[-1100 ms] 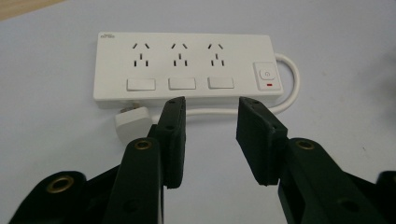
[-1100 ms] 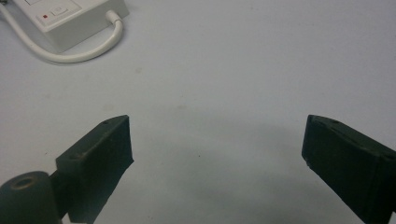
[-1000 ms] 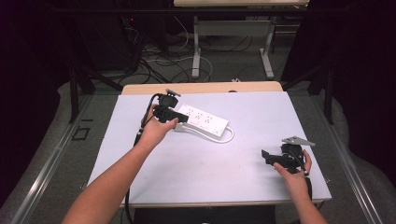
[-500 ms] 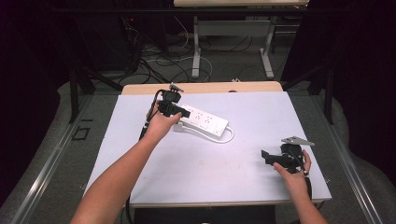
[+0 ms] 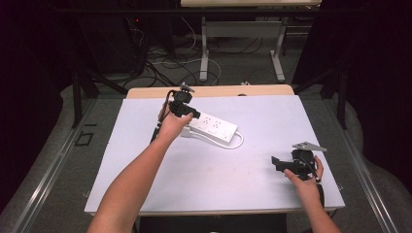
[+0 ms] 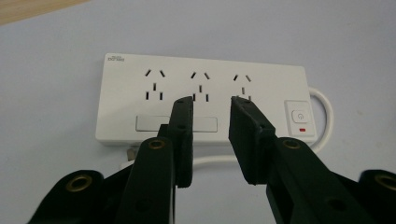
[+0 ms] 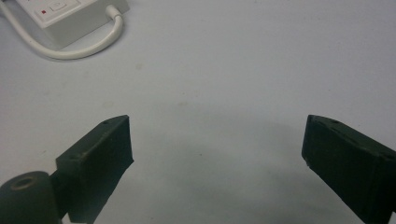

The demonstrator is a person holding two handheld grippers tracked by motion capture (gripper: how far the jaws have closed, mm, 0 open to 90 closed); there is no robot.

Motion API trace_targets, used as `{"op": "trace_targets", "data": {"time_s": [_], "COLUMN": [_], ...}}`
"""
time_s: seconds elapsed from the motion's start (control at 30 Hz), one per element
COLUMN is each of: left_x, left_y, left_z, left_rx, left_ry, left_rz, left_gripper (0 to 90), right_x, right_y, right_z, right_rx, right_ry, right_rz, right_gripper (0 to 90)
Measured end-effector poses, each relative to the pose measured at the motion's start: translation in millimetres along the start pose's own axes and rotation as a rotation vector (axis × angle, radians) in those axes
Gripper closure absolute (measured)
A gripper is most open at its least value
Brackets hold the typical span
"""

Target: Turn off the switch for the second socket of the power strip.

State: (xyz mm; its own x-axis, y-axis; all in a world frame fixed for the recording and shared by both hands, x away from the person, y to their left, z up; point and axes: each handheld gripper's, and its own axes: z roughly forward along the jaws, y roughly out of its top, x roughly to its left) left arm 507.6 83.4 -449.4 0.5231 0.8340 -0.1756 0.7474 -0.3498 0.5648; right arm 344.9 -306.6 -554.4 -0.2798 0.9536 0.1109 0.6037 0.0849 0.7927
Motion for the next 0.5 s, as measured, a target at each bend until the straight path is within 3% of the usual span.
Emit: {"op": "trace_targets", "data": {"time_s": [0.5], "left_x": [9.7], "left_y": [4.3], "left_z": [17.4], "left_rx": [-0.015], "left_ry": [0.013], "left_rz": [-0.034], "left_gripper": [79.3], "right_x": [-1.3], "right_y": [-0.1], "right_z": [0.9], "right_rx": [0.003], "right_ry": [0.006], "right_rz": [0.000], "right_gripper": [8.6]}}
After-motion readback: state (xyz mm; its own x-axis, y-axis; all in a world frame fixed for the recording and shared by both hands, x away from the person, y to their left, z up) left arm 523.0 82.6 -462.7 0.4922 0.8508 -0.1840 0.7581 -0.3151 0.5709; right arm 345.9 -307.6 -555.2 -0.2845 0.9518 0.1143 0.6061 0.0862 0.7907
